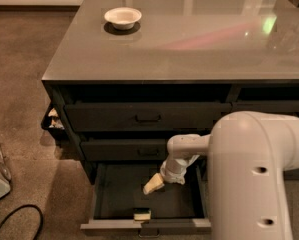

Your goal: Pick sponge from bottom drawer and place on counter

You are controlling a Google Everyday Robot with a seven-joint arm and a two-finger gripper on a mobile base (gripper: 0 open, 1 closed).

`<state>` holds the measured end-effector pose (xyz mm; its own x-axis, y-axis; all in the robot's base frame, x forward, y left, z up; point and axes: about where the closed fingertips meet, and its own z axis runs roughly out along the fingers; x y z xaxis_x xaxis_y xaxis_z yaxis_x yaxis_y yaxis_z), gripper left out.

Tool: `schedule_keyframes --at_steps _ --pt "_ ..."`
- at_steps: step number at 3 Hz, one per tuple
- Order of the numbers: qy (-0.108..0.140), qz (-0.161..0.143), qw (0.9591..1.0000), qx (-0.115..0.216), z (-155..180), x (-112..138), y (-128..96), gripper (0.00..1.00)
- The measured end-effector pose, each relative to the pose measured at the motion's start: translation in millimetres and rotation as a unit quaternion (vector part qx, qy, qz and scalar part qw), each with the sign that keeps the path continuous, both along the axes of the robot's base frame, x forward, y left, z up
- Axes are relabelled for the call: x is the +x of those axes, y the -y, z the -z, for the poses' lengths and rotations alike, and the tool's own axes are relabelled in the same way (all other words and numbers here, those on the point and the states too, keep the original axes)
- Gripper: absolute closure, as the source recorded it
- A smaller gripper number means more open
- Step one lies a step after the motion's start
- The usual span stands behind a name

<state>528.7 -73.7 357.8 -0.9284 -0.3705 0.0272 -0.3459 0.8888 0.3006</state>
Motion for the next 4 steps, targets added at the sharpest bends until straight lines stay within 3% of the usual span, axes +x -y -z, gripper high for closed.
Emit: schedule_keyframes --at_steps 2,4 --pt "-0.05 0.067 0.9959 0.034 79.7 -6.9 4.8 0.0" --pt "-0.078 0.081 0.9918 0.061 124.1 -11.9 -46.4 0.0"
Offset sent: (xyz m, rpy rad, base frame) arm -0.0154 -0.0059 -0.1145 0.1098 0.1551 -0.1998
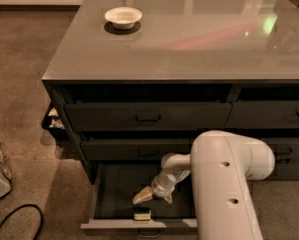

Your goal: Pick sponge from bottom drawer and place on counter

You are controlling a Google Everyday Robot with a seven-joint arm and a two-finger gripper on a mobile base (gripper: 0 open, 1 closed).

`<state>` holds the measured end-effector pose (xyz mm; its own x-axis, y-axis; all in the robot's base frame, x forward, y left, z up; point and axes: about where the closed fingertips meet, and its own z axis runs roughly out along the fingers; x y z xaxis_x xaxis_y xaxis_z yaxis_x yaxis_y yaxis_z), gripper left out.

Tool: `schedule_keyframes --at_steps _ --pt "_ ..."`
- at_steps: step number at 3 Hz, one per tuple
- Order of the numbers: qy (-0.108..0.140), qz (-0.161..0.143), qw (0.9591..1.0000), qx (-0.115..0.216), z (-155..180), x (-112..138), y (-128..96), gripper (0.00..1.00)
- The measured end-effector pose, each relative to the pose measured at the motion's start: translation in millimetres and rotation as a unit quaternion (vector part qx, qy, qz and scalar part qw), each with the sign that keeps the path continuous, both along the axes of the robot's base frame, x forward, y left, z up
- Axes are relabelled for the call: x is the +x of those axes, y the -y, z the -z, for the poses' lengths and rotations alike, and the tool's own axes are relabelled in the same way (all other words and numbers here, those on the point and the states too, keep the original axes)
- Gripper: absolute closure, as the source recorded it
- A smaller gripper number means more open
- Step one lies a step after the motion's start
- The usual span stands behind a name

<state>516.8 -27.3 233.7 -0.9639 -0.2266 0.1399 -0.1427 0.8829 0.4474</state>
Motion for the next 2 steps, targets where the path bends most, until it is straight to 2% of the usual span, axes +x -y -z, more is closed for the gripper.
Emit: schedule_keyframes --at_steps 1,2 --pt "-0.029 0.015 0.9995 -0.003 32.4 4.3 -16.8 0.0" --pt "-0.06 0.031 0.9977 -0.01 63.9 5.6 -24.2 0.0"
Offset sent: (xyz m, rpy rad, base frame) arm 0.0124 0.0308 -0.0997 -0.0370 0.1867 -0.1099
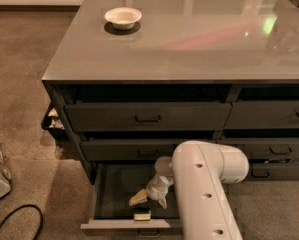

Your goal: Pick sponge from bottom drawer and place on counter

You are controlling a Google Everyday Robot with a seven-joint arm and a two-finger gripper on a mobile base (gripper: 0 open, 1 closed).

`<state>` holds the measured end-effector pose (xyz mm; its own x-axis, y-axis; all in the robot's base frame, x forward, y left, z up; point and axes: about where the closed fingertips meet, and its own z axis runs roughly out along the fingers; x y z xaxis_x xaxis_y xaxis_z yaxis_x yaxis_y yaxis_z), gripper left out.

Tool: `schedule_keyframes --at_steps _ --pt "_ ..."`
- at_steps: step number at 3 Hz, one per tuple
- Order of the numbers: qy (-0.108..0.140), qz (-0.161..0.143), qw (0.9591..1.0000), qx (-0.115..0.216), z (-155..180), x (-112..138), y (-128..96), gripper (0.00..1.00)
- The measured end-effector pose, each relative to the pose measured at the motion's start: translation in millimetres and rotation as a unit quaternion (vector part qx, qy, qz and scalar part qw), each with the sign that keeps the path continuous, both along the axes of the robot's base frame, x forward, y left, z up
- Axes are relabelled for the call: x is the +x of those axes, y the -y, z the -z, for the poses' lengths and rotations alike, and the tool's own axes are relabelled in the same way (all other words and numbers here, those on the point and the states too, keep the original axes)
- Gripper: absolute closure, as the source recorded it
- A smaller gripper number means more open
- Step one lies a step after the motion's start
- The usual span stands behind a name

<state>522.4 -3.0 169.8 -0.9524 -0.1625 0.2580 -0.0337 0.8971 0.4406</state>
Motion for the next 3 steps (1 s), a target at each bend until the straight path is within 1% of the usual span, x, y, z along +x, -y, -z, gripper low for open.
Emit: schedule_keyframes --at_steps 1,2,3 --pt "-0.026 0.016 0.9995 -0.007 19.2 -4.7 -2.9 0.0" --pt "-0.039 0.032 0.9984 -0.023 20.2 -9.2 -1.9 0.0" --pt "-0.045 0.04 0.9974 -0.039 10.7 -16.3 -3.6 0.0"
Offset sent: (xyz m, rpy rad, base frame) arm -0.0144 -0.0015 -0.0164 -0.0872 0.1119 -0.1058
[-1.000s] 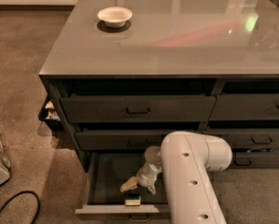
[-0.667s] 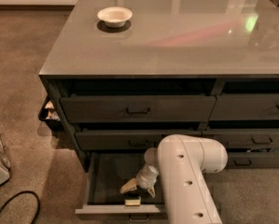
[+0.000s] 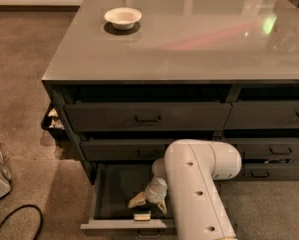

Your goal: Pick sponge from bottom drawer and place on counter

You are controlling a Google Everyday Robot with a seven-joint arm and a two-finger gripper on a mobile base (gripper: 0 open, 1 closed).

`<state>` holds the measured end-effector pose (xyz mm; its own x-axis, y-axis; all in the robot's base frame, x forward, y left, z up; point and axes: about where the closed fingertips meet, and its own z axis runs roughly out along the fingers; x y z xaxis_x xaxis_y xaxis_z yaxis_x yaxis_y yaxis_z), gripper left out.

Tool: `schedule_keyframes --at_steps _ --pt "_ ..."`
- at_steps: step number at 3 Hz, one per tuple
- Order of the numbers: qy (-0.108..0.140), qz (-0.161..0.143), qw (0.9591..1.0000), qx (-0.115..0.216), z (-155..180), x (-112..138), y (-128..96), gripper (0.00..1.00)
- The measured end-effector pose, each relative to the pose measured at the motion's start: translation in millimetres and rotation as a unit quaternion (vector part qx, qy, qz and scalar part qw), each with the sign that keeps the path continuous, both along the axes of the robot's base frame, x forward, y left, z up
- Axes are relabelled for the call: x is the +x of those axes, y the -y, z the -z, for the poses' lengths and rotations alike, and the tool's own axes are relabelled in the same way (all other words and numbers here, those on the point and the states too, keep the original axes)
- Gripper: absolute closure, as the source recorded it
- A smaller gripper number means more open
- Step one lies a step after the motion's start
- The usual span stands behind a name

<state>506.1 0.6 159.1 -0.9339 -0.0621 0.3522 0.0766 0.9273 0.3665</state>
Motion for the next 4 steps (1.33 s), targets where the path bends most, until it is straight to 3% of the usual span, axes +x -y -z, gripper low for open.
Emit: schedule_keyframes --at_steps 2,4 --pt "-0.011 -0.005 0.9999 -0.01 -4.8 -11.5 -10.1 0.0" --pt "-0.022 -0.025 0.9995 -0.002 8.5 -18.9 -28.3 0.42"
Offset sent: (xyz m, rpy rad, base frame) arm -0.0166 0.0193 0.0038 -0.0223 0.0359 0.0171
